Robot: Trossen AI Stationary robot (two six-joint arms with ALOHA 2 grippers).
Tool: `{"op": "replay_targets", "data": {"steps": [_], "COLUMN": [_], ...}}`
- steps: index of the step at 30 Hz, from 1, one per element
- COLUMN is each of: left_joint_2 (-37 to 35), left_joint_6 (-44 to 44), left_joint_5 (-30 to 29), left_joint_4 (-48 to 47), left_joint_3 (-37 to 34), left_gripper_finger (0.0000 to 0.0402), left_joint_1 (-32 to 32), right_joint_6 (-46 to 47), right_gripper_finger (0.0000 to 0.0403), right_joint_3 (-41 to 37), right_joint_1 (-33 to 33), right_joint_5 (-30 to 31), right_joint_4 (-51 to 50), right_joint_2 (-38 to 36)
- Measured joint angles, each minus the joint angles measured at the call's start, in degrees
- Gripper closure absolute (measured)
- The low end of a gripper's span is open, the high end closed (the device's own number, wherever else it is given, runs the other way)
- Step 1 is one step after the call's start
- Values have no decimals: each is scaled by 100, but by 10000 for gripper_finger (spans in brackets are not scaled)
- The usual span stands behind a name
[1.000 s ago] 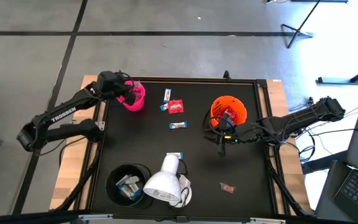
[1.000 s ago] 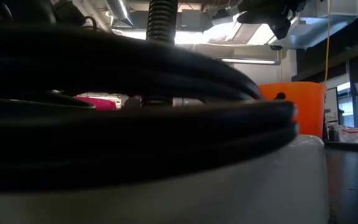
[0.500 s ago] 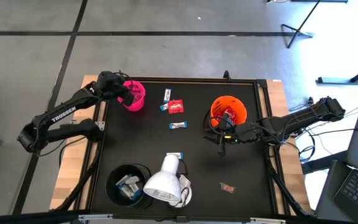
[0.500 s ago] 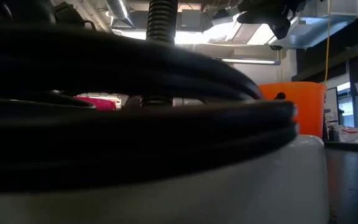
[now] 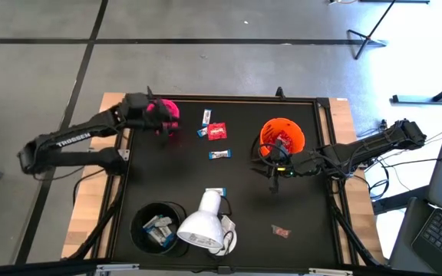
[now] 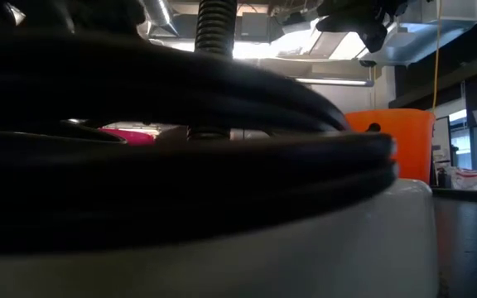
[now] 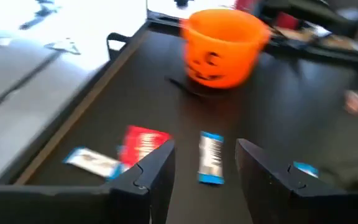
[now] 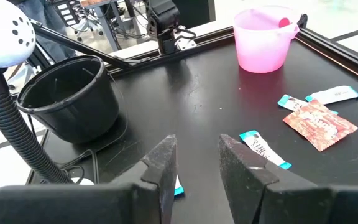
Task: Sort candy
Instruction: Put the white chocolate into the black bucket
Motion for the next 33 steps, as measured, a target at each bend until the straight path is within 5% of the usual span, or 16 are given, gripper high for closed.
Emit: {"op": "replay_targets", "data": {"steps": [13,23,33], "left_joint_2": [1552,3209,4139], "left_joint_6": [-72,-398,-456], "left_joint_5": [-1351,-1320,-1218], "left_joint_4": [104,1009,2130], "left_joint_3": [1,-1,2], "left_gripper_finger": [244,214,182], "left_joint_1": [-3123,-3553,-3695], "right_joint_6": [14,15,26], "right_gripper_finger": [288,288,288], "right_joint_3": [-2,-2,-2], "right_joint_1": [0,0,0], "right_joint_5": [-7,-9,-11], "right_joint_4": [3,4,23], "right_joint_2": [0,0,32]}}
